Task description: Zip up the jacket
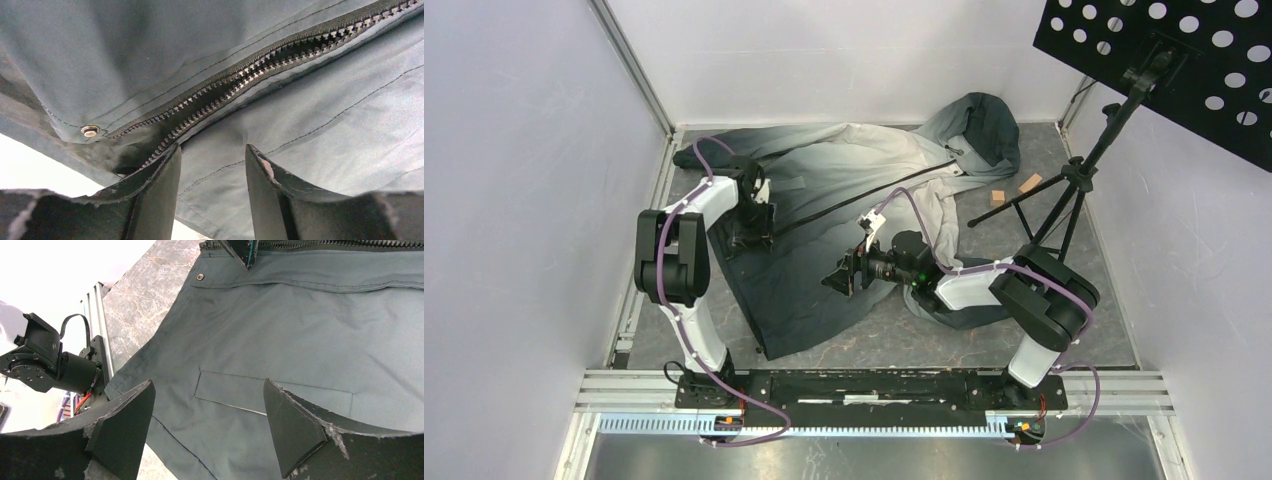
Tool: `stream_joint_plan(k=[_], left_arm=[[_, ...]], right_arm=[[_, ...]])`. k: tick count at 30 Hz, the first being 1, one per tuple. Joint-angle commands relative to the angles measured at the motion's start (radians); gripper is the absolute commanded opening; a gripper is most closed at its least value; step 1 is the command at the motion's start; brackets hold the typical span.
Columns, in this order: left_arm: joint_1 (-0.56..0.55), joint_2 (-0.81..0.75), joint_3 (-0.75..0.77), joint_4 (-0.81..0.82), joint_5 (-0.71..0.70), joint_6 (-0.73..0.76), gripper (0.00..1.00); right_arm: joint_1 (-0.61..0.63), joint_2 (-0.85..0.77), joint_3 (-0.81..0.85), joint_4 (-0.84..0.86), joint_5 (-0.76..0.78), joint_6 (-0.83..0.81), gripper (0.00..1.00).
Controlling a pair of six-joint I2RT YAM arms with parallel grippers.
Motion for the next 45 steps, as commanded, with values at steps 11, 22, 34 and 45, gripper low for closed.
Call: stream_joint_plan(k=[11, 22, 34, 45], left_arm=[[0.005, -0.117, 0.005, 0.037, -0.012, 0.033, 0.79], [0.032, -0.018, 0.028, 0.007, 0.038, 0.026, 0.98], [0.031, -0.024, 0.013, 0.0, 0.03, 0.023, 0.78], [0.028, -0.032, -0.004, 0.0, 0.027, 0.027, 0.42]], right_arm=[[-0.002, 0.036, -0.007, 0.125, -0.057, 0.074, 0.84], [-0.002, 0.007, -0.007, 0.098, -0.052, 0.046, 0.84], [-0.002, 0.002, -0.007, 0.096, -0.051, 0.052, 0.83], [-0.003, -0.018, -0.015, 0.083, -0.041, 0.044, 0.83]])
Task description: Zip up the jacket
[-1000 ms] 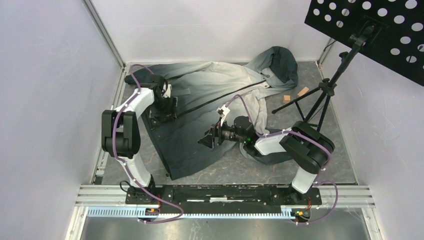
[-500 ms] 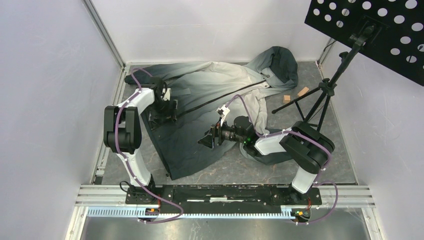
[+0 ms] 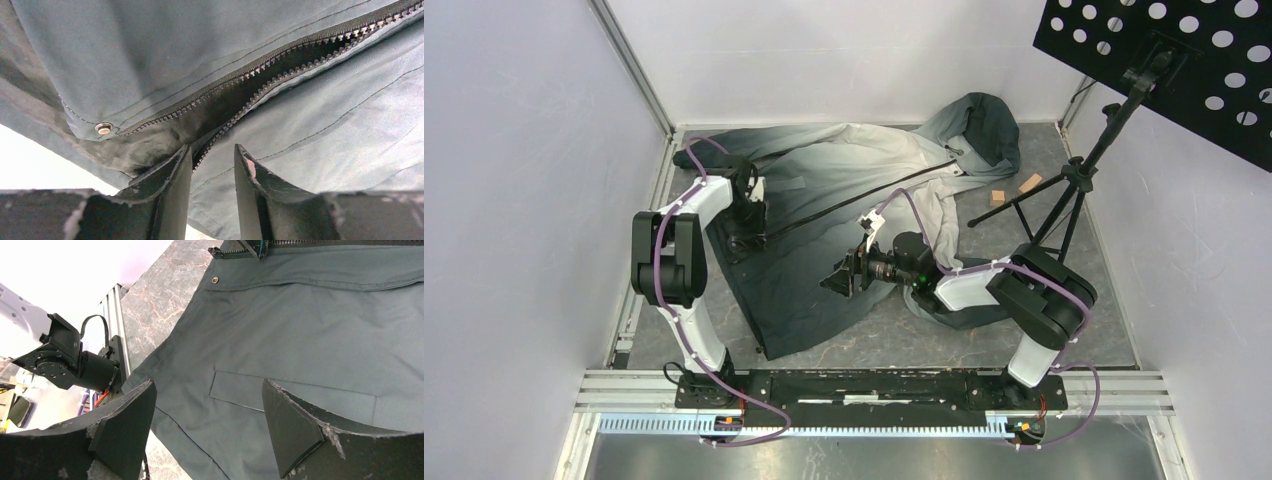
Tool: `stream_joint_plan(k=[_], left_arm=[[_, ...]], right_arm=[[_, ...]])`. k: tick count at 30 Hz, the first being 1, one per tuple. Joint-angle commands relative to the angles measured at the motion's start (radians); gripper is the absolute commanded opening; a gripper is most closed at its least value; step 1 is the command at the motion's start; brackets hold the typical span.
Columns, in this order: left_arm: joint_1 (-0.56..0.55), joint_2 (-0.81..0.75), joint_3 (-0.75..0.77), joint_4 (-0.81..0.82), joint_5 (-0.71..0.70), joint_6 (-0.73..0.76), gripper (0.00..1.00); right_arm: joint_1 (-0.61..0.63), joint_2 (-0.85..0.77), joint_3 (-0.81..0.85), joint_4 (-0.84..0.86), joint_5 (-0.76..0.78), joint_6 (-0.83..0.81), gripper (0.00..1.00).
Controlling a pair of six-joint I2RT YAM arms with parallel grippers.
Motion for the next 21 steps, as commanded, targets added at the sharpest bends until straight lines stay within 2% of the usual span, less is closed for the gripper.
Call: stream_joint_plan(k=[1, 4, 8, 10, 14, 16, 21], left_arm=[[-0.003, -0.023, -0.006, -0.003, 0.001, 0.024, 0.44], [-0.014, -0.017, -0.007, -0.004, -0.011, 0.026, 0.49], [-0.03, -0.011, -0.008, -0.005, -0.04, 0.028, 0.48], [-0.038, -0.012, -0.007, -0.007, -0.044, 0.027, 0.42], [-0.072, -0.005, -0.006, -0.006, -0.074, 0.023, 0.21], [-0.087, -0.012, -0.009, -0.005, -0.097, 0.007, 0.04], [-0.091, -0.152, -0.064, 0.032, -0.002, -0.061, 0.02]], right_arm=[[-0.002, -0.04, -0.007, 0.026, 0.006, -0.018, 0.84], [-0.002, -0.038, -0.007, 0.027, 0.005, -0.014, 0.83], [-0.002, -0.038, -0.005, 0.024, 0.007, -0.015, 0.83], [-0.002, -0.038, -0.003, 0.015, 0.013, -0.019, 0.83], [0.006, -0.031, 0.011, 0.008, 0.042, -0.044, 0.83], [0.015, -0.029, 0.041, -0.04, 0.082, -0.052, 0.83], [0.035, -0.01, 0.112, -0.074, 0.121, 0.009, 0.83]])
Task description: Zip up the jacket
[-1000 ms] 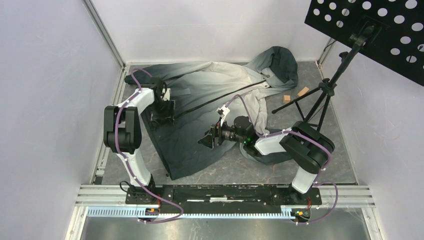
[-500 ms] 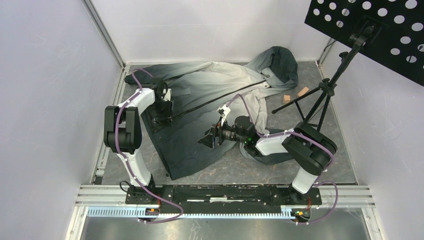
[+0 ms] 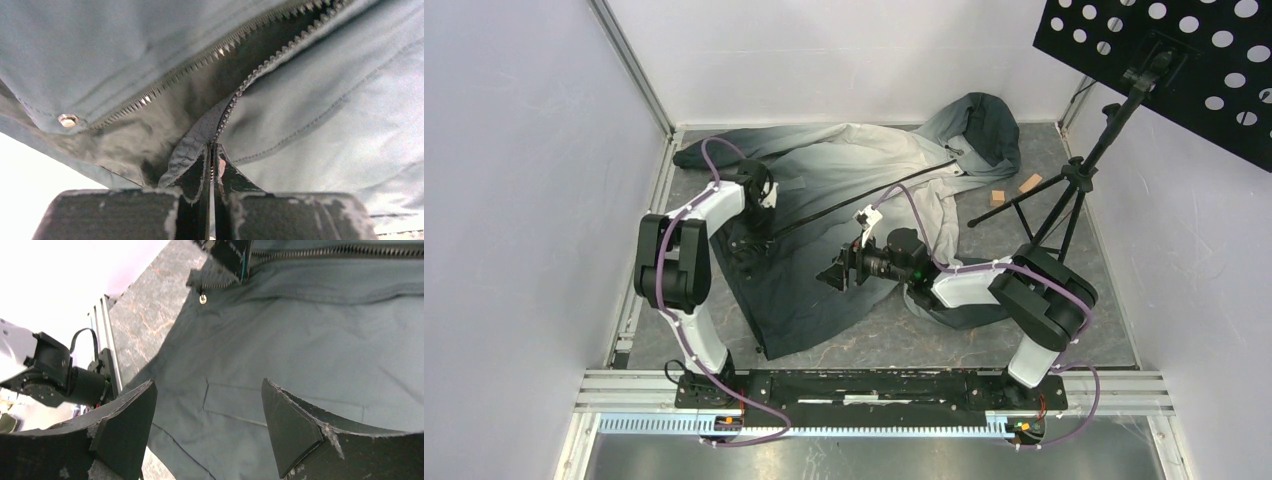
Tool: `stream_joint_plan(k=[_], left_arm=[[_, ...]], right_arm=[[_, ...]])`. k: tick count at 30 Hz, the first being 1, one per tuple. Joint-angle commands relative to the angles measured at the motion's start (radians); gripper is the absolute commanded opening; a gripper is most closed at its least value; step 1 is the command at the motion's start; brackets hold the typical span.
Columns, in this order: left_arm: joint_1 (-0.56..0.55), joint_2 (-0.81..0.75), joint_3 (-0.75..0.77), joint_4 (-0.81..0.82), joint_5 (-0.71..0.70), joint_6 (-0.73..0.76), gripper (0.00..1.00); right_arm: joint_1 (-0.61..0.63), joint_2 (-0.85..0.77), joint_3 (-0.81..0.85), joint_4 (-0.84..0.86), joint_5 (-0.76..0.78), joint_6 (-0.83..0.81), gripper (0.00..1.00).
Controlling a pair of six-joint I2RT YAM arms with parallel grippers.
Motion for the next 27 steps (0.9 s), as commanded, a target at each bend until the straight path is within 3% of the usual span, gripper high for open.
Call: stream_joint_plan(k=[1, 6, 10, 16, 22, 27], left_arm=[[-0.008, -0.184, -0.042, 0.027, 0.084, -0.063, 0.02], [-0.006, -0.331, -0.098, 0.034, 0.185, -0.087, 0.02], [0.008, -0.349, -0.136, 0.026, 0.302, -0.079, 0.02], [0.027, -0.381, -0.221, 0.108, 0.615, -0.094, 0.02], [0.029, -0.418, -0.279, 0.174, 0.743, -0.128, 0.02], [0.031, -0.426, -0.331, 0.226, 0.82, -0.142, 0.02]], right_arm=[[0.027, 0.009, 0.087, -0.008, 0.066, 0.025, 0.83], [0.063, 0.066, 0.082, 0.165, 0.117, 0.053, 0.82], [0.074, 0.154, 0.1, 0.282, 0.098, 0.117, 0.75], [0.087, 0.213, 0.09, 0.385, 0.101, 0.172, 0.72], [0.087, 0.217, 0.056, 0.416, 0.07, 0.171, 0.47], [0.088, 0.214, 0.037, 0.435, 0.049, 0.171, 0.44]])
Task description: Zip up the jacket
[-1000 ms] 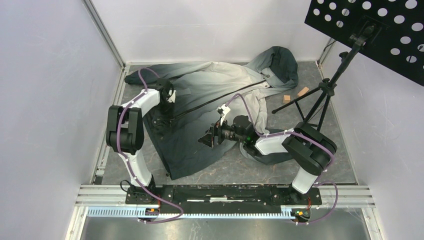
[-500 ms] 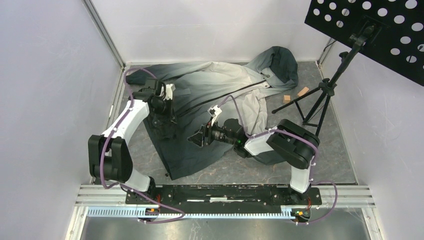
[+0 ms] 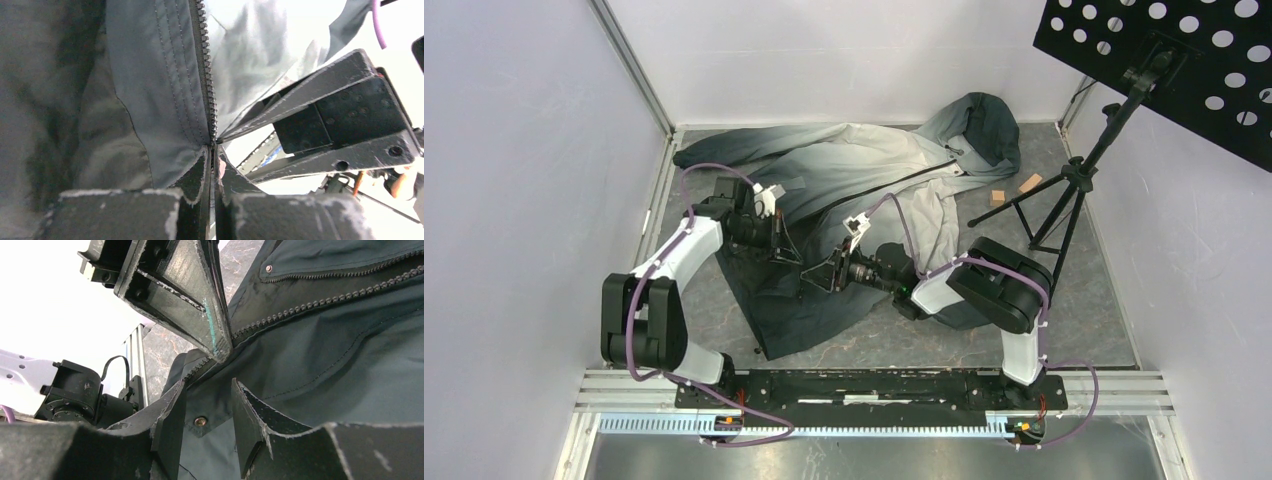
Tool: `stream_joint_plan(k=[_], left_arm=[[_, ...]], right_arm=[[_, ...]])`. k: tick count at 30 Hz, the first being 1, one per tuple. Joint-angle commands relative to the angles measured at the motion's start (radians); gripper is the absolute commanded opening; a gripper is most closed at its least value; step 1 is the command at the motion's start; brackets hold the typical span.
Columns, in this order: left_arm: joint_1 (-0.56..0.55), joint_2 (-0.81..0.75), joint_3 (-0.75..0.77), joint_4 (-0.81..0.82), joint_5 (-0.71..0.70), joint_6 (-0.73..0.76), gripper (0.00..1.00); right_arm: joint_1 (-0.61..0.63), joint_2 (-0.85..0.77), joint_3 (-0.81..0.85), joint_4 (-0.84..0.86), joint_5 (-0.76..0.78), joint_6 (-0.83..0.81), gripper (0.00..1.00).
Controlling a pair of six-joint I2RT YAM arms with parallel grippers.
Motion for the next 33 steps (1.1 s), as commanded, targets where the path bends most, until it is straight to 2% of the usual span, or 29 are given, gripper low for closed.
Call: stream_joint_plan(k=[1, 7, 11, 16, 24, 25, 30, 33], left_arm=[[0.006, -0.039, -0.039, 0.094, 0.152, -0.054, 0.02], [0.005, -0.02, -0.098, 0.222, 0.228, -0.132, 0.02], [0.006, -0.01, -0.118, 0.293, 0.271, -0.184, 0.02], [0.005, 0.0, -0.132, 0.339, 0.299, -0.217, 0.02], [0.006, -0.006, -0.163, 0.412, 0.322, -0.277, 0.02], [0.006, -0.006, -0.164, 0.411, 0.321, -0.275, 0.02], [0.004, -0.006, -0.155, 0.362, 0.267, -0.246, 0.03], [0.003, -0.026, -0.162, 0.337, 0.214, -0.238, 0.19]], right_arm=[[0.003, -0.003, -0.015, 0.092, -0.027, 0.001, 0.44], [0.006, 0.008, 0.005, 0.074, -0.04, 0.004, 0.44], [0.013, 0.02, 0.019, 0.052, -0.022, 0.006, 0.49], [0.025, 0.042, 0.046, 0.016, -0.006, 0.009, 0.49], [0.042, 0.036, 0.048, -0.07, 0.061, 0.007, 0.56], [0.042, 0.035, 0.043, -0.064, 0.061, 0.009, 0.54], [0.042, 0.016, 0.032, -0.051, 0.045, 0.017, 0.29], [0.042, 0.001, 0.028, -0.043, 0.035, 0.005, 0.16]])
